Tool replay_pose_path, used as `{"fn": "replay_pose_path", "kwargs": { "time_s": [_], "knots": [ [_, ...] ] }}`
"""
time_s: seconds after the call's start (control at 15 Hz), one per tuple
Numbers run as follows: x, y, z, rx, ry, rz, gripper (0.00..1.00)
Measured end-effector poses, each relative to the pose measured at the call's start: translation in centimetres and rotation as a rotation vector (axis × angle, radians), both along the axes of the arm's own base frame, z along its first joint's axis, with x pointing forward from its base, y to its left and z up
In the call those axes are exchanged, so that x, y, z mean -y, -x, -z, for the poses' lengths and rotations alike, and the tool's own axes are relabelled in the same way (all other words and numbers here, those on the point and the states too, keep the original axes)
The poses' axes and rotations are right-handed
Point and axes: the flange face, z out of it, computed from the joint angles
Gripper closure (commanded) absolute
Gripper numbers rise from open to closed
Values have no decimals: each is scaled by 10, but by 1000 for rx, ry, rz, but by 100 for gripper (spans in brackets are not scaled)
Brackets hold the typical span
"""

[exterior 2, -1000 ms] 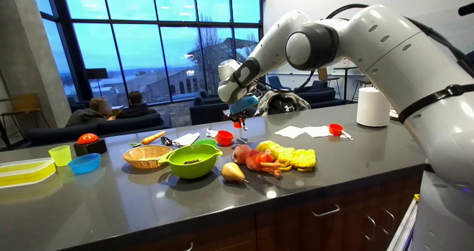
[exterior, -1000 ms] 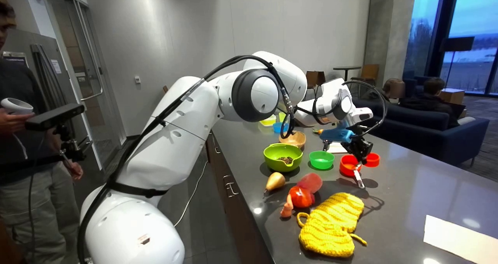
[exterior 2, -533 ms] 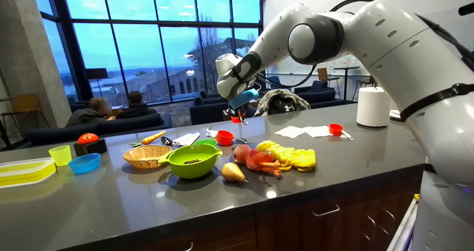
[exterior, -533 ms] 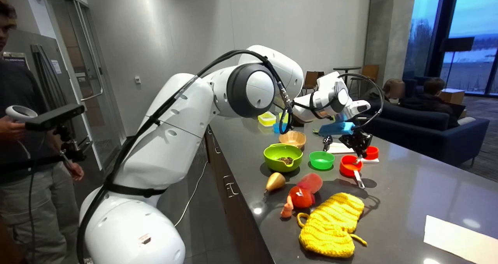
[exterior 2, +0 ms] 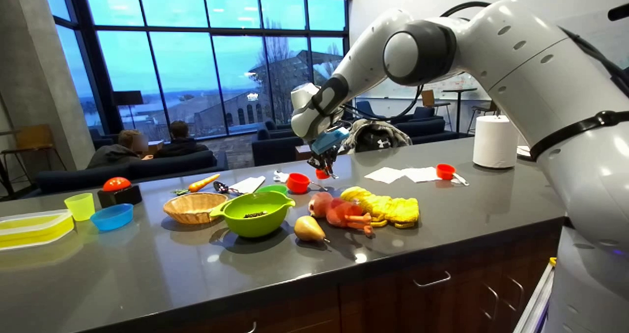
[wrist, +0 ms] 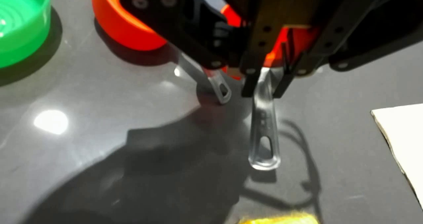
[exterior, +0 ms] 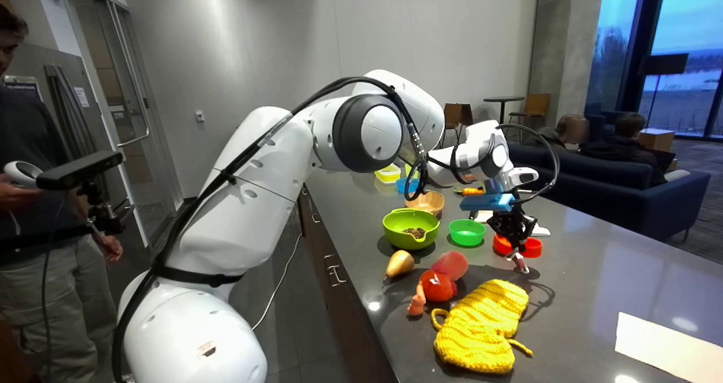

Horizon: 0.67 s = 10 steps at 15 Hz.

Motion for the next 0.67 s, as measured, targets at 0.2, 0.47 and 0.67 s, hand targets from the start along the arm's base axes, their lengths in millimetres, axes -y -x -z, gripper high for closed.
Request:
{"fn": "replay_pose_path", "kwargs": {
  "time_s": [0.2, 0.47, 0.67],
  "knots": [
    [-7, 7, 15, -54, -9, -26, 96],
    [-11, 15, 27, -123, -23, -22, 96],
    [-13, 17, 30, -138, -40, -30, 83]
  ]
}}
